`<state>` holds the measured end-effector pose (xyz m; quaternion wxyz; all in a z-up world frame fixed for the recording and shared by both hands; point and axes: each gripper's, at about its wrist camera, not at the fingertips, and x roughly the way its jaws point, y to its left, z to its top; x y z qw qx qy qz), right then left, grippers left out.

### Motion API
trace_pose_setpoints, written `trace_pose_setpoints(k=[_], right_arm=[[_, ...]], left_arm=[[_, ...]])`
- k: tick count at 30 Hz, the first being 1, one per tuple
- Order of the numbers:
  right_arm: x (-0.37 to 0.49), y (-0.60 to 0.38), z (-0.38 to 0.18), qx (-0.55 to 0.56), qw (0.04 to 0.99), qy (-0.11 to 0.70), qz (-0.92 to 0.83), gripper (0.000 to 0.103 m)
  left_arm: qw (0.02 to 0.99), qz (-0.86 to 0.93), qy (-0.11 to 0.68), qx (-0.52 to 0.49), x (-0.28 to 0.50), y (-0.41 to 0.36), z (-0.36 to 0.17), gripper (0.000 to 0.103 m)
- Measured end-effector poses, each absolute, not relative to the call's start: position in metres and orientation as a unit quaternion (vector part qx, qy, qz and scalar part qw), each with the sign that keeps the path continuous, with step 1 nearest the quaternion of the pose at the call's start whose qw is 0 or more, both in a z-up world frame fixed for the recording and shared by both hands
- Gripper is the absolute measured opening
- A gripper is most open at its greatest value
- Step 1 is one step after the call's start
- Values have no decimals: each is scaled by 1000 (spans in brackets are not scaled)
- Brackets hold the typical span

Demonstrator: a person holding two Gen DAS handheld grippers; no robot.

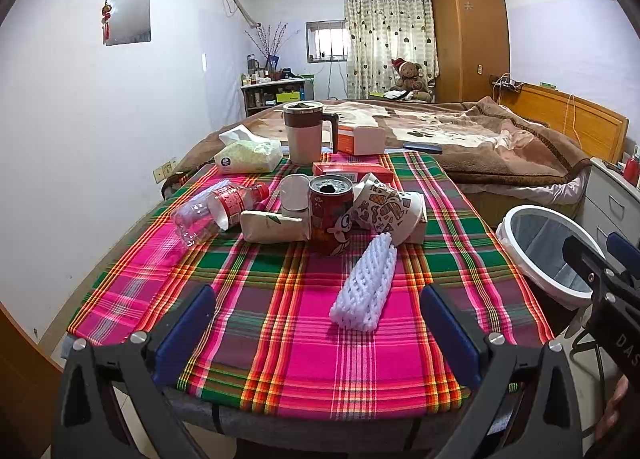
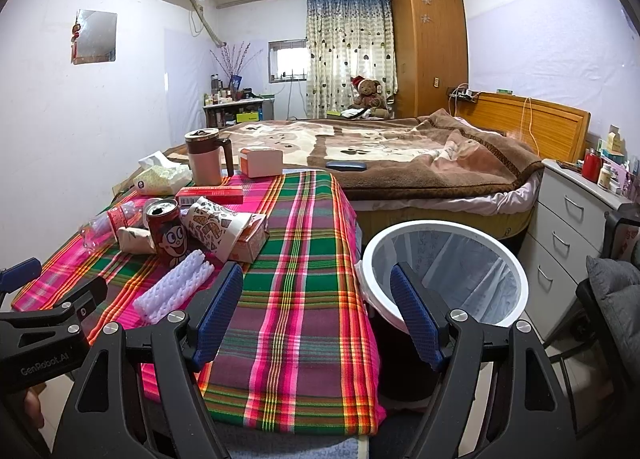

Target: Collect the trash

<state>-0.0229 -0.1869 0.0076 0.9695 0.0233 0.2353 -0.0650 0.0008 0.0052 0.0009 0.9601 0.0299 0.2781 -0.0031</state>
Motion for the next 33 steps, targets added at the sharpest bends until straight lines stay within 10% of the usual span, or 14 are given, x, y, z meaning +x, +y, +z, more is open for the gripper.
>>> trace_pose_setpoints(k=[33], right_arm=[[-24, -187, 8, 24, 970, 234, -64, 78]], left_arm=[[960, -1, 278, 31, 0, 8, 1, 103]])
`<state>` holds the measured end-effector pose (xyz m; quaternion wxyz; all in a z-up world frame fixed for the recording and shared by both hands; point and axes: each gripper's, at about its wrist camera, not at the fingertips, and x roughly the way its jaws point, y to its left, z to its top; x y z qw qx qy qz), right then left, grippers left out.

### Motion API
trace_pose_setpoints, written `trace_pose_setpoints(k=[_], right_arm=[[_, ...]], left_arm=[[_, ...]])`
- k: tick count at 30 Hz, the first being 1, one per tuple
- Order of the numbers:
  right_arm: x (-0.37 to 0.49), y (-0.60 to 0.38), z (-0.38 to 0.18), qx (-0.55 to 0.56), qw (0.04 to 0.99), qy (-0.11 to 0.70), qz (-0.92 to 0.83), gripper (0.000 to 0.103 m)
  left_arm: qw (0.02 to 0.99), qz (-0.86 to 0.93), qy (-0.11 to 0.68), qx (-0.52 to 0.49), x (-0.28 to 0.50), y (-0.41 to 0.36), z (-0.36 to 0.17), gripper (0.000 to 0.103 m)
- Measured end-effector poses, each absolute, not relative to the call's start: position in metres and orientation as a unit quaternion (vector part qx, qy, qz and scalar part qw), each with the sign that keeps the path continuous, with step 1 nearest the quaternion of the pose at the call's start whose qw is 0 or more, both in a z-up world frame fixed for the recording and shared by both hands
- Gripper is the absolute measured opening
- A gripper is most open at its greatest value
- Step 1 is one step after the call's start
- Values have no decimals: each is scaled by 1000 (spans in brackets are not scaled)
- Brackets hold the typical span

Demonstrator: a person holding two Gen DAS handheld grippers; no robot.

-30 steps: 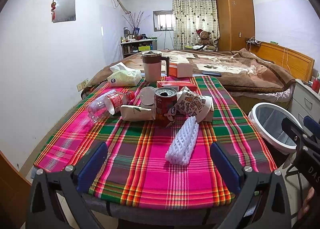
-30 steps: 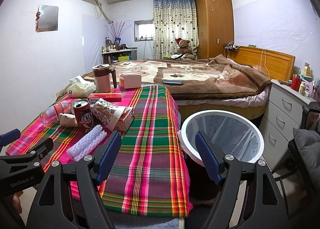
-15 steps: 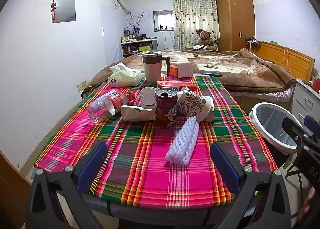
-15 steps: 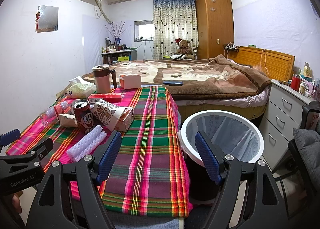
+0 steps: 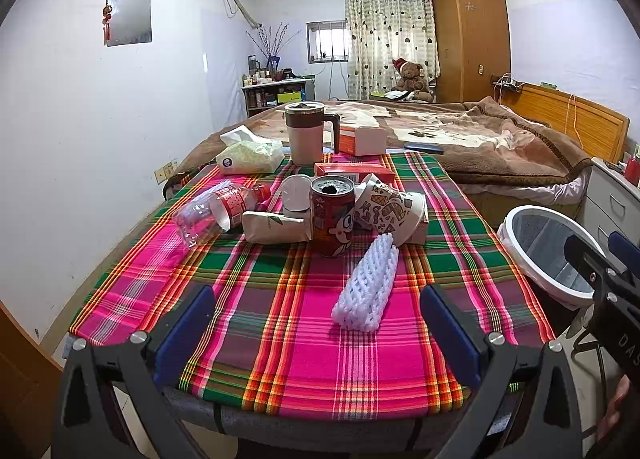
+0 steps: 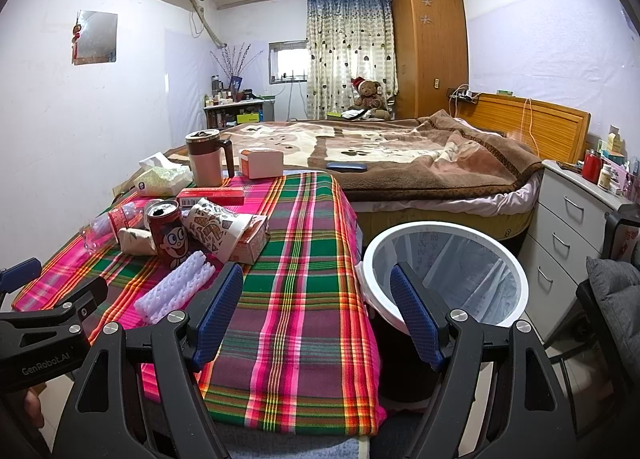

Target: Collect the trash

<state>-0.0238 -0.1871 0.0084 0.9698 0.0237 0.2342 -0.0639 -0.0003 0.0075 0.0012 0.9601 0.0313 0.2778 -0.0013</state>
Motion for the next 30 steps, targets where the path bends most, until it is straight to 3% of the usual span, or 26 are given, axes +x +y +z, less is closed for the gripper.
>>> trace_pose_setpoints(k=[30], right_arm=[[-2, -181, 9, 21, 970, 236, -50, 78]], left_arm=[[949, -19, 313, 25, 26, 16, -19, 103]])
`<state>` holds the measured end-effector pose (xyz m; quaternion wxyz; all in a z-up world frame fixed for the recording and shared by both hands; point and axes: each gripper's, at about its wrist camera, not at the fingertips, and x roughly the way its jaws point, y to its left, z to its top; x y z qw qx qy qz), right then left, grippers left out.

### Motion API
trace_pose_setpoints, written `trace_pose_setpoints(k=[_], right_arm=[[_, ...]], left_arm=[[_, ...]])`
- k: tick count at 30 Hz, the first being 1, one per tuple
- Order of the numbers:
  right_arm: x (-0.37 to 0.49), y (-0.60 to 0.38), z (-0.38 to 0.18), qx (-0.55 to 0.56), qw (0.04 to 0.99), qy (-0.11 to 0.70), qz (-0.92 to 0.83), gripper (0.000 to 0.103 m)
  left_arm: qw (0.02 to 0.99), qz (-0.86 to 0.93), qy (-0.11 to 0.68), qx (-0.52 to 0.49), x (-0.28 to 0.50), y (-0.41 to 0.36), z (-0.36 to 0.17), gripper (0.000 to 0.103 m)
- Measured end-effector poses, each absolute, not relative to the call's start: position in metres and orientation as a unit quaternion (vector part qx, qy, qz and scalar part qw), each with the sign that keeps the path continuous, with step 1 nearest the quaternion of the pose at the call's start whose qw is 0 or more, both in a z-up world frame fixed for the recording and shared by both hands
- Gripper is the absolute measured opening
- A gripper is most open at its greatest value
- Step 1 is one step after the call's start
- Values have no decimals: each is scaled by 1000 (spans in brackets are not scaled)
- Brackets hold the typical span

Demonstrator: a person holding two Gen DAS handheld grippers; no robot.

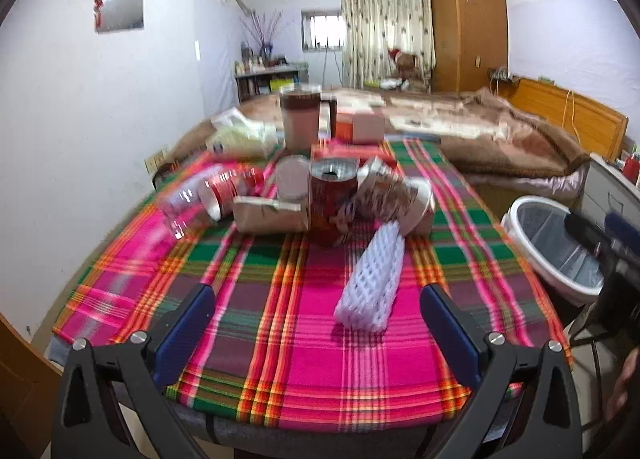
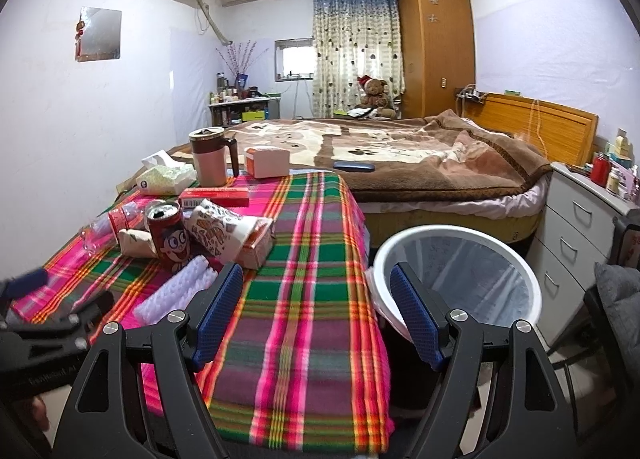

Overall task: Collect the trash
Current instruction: 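Grasp the white foam fruit net with the left tool while the right tool grasps the patterned paper cup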

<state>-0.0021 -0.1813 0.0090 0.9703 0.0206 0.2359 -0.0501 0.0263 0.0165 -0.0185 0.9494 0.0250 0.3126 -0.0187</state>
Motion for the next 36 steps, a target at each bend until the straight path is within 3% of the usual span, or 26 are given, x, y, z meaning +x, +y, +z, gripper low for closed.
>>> trace_pose_setpoints(k=[5, 10, 14, 20, 25, 36], right_arm=[[32, -172, 5, 4, 972, 237, -9, 78], [75, -164, -5, 5, 965, 261, 37, 78], [102, -156, -11, -2, 958, 278, 71, 78], [133, -146, -23, -12, 942, 315, 111, 78], [146, -138, -29, -30, 930, 336, 149, 78], [161, -110, -35, -94, 912, 357, 180, 78]], left_arm=[[935, -45, 349, 51, 53, 12, -42, 102], [920, -82, 379, 56, 74, 7, -60, 90], [913, -106, 391, 55, 87, 2, -65, 87], [897, -132, 419, 45, 101, 2, -75, 70], [897, -143, 418, 37, 102, 9, -74, 50], [897, -118, 426, -18, 96, 50, -72, 46]])
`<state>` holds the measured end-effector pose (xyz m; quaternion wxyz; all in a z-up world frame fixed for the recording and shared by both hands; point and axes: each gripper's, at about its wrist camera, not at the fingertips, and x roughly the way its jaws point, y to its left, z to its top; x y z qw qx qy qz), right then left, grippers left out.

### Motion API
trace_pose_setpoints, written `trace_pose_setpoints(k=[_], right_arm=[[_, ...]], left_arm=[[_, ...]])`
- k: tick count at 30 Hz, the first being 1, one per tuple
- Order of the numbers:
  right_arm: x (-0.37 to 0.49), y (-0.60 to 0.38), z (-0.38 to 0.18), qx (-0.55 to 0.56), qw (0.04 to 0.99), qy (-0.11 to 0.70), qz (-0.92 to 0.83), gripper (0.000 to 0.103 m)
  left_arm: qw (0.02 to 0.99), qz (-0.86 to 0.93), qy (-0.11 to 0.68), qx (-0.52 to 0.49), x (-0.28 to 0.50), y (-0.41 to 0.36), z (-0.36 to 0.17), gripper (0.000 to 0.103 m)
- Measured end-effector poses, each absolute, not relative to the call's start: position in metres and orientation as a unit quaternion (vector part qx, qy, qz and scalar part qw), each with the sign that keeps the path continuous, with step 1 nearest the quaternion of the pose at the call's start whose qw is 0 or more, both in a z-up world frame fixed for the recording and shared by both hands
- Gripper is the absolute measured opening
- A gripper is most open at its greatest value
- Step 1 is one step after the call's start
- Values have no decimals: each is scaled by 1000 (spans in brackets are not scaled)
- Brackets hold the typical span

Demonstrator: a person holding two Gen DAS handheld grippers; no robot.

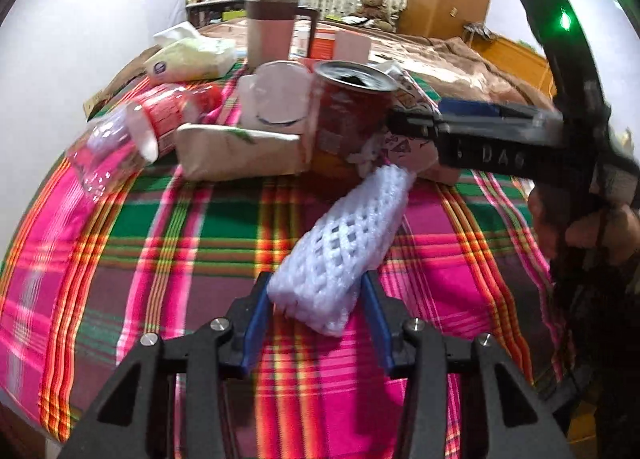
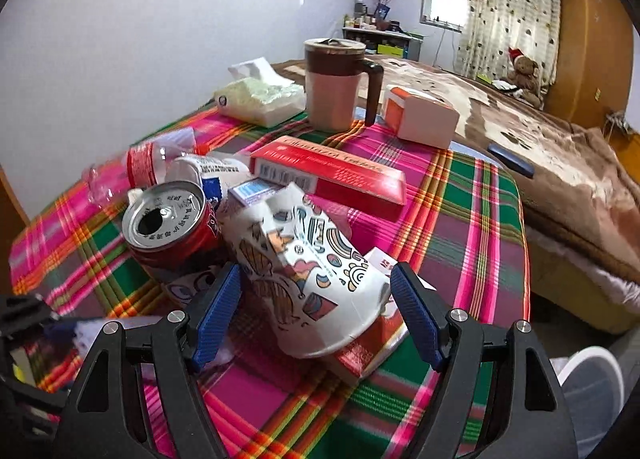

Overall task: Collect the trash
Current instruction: 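Grasp the white foam fruit net with the left tool while the right tool grasps the patterned paper cup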

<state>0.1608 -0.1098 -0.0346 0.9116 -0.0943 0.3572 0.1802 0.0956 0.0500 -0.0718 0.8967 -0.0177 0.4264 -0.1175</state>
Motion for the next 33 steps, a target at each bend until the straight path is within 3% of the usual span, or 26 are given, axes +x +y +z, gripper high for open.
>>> trace_pose_setpoints(k=[4, 8, 12, 18, 24, 31, 33], right_arm=[[163, -103, -36, -125, 909, 358, 173, 78], [170, -100, -35, -141, 908, 357, 168, 78], [173, -102, -32, -131, 909, 356, 174, 77], [175, -105, -26, -113, 917, 337, 182, 55], [180, -106, -21, -96, 918, 333, 195, 47], [181, -115, -22, -71, 921, 328, 197, 45], [179, -117, -22, -63, 922, 327, 197, 45]], left_arm=[[900, -107, 422, -34, 100, 61, -68, 48], [906, -122, 406, -12, 102, 57, -62, 64], [907, -124, 401, 27, 110, 50, -59, 67], [902, -149, 400, 67, 120, 44, -56, 68], [891, -178, 411, 77, 130, 36, -60, 68], [891, -180, 412, 61, 130, 37, -61, 38], [893, -182, 408, 47, 129, 39, -58, 38]])
